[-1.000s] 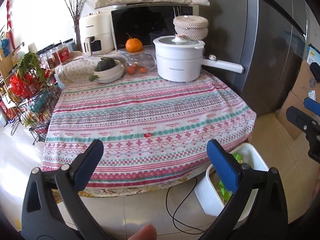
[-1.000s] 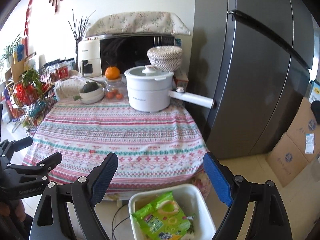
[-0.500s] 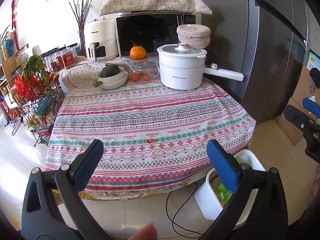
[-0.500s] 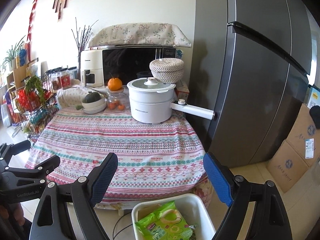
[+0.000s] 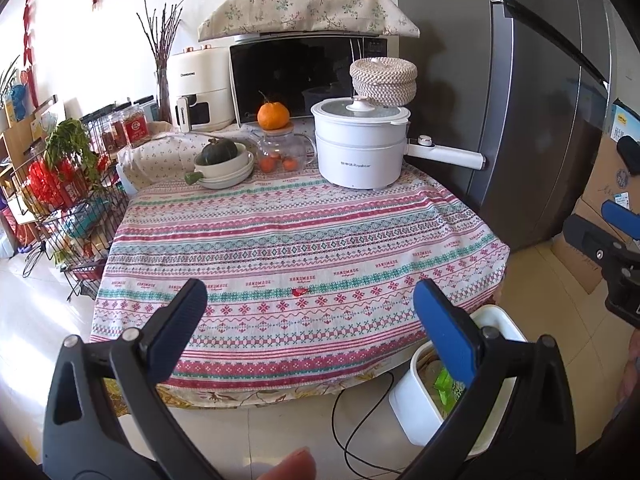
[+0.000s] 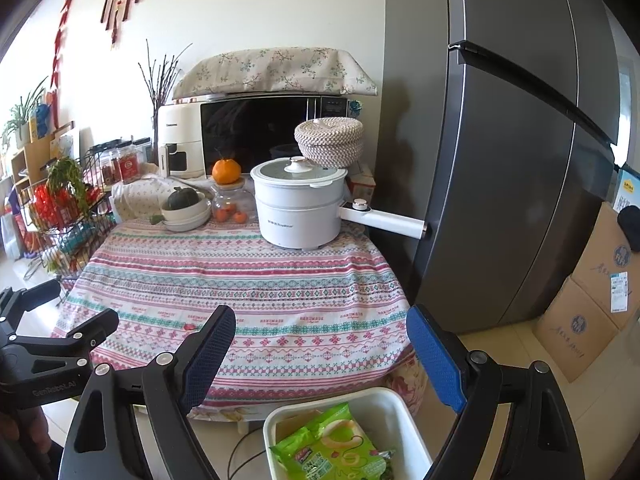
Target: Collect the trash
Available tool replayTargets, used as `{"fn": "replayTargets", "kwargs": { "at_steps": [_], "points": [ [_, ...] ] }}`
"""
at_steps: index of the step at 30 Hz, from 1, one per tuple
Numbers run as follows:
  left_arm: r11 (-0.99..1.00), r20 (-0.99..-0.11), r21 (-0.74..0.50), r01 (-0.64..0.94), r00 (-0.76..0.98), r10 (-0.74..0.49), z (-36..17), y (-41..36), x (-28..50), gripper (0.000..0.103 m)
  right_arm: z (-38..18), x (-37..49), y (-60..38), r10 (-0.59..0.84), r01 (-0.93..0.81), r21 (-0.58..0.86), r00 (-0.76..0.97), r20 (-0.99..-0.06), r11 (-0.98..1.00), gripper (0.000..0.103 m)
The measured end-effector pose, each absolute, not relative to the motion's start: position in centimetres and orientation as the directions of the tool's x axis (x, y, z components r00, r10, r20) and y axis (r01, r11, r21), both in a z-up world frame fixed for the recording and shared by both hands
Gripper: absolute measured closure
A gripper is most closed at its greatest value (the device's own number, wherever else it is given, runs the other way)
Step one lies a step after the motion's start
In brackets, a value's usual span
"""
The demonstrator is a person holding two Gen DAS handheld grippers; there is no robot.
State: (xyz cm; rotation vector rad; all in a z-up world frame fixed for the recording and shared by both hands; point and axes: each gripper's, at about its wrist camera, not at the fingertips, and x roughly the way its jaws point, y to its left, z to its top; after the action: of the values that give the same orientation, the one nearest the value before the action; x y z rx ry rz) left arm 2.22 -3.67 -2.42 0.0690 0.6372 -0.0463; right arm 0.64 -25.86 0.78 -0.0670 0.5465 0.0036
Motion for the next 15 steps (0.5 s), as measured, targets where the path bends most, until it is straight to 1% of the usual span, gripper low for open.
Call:
{"fn": "replayTargets", "kwargs": {
  "at_steps": [15],
  "points": [
    [0.996, -0.594, 0.048, 0.069, 0.804, -0.027, -2.27, -3.98, 2.17, 0.001, 0.68, 0.67, -25.77, -0.012, -0.022, -0.059, 0.851, -0.525, 0.998, 0.014]
  ]
}}
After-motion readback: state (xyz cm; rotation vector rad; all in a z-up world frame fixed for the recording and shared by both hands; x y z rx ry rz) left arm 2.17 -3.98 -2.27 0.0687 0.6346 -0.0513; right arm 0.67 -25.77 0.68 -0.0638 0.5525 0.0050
